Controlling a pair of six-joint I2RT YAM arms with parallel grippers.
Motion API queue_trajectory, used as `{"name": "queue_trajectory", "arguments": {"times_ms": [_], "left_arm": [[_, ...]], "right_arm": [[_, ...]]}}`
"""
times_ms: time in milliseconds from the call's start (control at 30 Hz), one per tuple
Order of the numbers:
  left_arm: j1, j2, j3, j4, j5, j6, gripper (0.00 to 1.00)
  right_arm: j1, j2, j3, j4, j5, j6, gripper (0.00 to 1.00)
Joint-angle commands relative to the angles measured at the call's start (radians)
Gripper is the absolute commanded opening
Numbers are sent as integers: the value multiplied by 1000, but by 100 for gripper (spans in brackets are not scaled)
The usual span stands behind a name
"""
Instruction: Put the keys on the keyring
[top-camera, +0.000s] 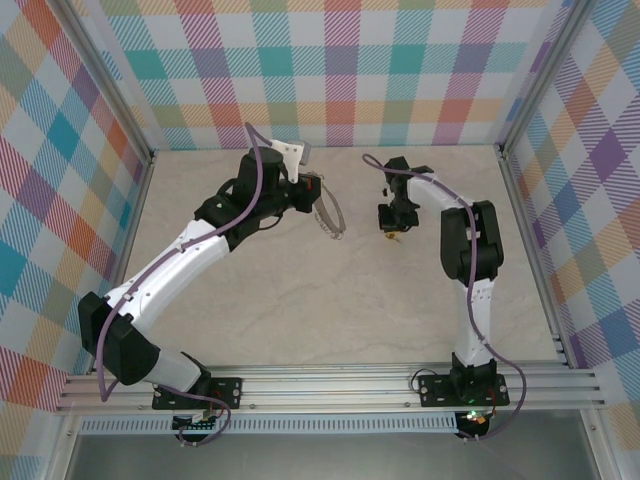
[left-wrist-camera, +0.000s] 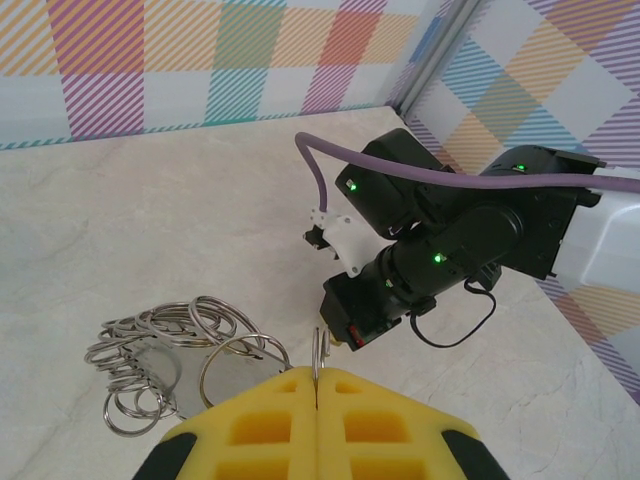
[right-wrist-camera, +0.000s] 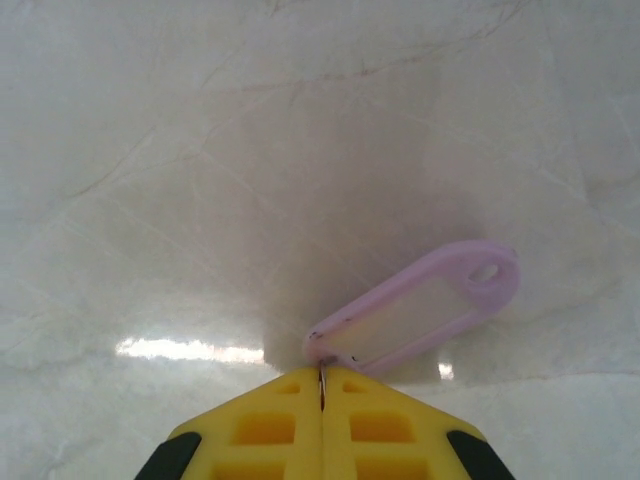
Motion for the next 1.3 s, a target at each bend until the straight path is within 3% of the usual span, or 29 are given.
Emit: {"name": "queue_trajectory", "arguments": {"times_ms": [0, 400, 1100, 1267], "left_arm": [[8, 2, 40, 47, 29, 2, 0], [9, -3, 51, 44, 66, 19, 0], [9, -31, 16, 50, 57, -1, 0], [8, -30, 16, 51, 57, -4, 0]], "right_arm": [[7, -126, -48, -23, -73, 36, 0], [-1, -403, -289, 156, -412, 63, 0], [73, -419, -580, 123, -321, 145, 0], [74, -434, -557, 98, -311, 159, 34]]}}
